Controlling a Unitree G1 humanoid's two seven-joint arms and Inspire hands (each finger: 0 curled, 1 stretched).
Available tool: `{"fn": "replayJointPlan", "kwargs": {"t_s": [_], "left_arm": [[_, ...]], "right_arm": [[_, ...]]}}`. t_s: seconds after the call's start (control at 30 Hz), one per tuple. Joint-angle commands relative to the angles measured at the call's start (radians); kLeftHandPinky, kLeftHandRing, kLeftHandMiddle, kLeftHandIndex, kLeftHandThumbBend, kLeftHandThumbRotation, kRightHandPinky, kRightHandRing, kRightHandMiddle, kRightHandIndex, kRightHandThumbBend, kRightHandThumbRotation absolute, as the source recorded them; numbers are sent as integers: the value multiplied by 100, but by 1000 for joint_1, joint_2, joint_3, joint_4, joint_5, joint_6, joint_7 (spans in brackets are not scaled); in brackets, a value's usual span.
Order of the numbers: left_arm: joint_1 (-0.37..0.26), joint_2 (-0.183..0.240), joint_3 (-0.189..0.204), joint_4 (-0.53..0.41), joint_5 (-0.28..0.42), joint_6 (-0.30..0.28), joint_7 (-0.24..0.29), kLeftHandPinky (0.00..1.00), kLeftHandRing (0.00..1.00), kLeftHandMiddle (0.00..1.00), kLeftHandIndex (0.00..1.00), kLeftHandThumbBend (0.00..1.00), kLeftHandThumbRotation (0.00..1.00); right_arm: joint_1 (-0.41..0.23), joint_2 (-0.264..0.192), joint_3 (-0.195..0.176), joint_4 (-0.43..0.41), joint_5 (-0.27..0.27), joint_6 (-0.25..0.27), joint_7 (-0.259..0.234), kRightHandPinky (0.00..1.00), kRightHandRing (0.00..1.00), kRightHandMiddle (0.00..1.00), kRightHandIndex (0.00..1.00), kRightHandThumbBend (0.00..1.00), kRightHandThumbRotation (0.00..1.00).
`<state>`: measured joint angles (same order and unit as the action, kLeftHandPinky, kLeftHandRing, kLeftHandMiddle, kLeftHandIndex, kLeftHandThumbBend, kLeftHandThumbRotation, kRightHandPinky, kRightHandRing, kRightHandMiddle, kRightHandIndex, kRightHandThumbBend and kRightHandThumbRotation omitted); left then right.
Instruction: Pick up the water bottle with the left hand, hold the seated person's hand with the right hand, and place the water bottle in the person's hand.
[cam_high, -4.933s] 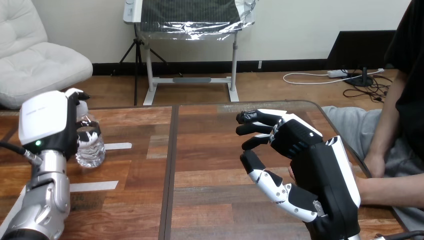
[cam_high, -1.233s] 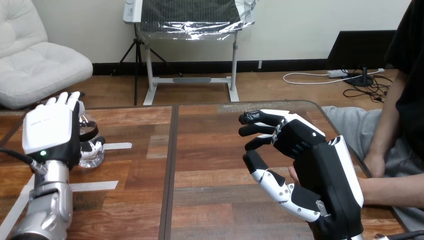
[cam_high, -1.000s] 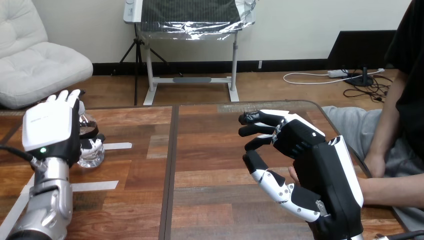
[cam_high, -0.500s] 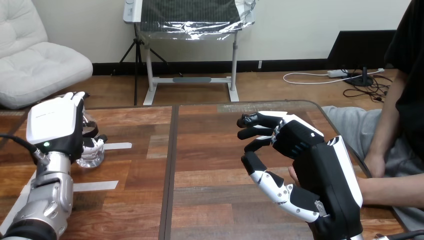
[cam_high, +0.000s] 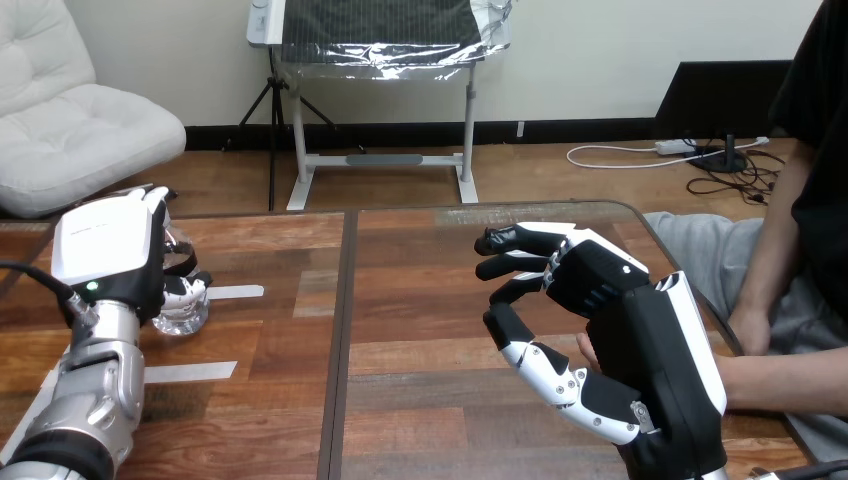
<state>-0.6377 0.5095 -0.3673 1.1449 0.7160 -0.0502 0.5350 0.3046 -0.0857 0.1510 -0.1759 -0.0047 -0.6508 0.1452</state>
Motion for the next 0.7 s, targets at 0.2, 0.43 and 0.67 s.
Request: {"fn": "replayJointPlan", "kwargs": {"t_s": [0.2, 0.43, 0.67], "left_arm": [[-92, -4, -1, 17, -18, 0, -26, 67, 77, 82, 79, 59, 15], [-89, -11, 15, 21, -50, -12, -41, 59, 69, 74, 73, 60, 6], [-88, -21, 18, 22, -71, 11, -59, 51, 60, 66, 66, 64, 1]], "right_arm": [[-25, -3, -9, -63, 17, 13, 3, 51, 63, 69, 65, 48, 0], [-23, -2, -10, -66, 14, 13, 3, 51, 64, 70, 65, 48, 0], [-22, 3, -8, -66, 15, 13, 1, 52, 64, 70, 65, 48, 0]]}}
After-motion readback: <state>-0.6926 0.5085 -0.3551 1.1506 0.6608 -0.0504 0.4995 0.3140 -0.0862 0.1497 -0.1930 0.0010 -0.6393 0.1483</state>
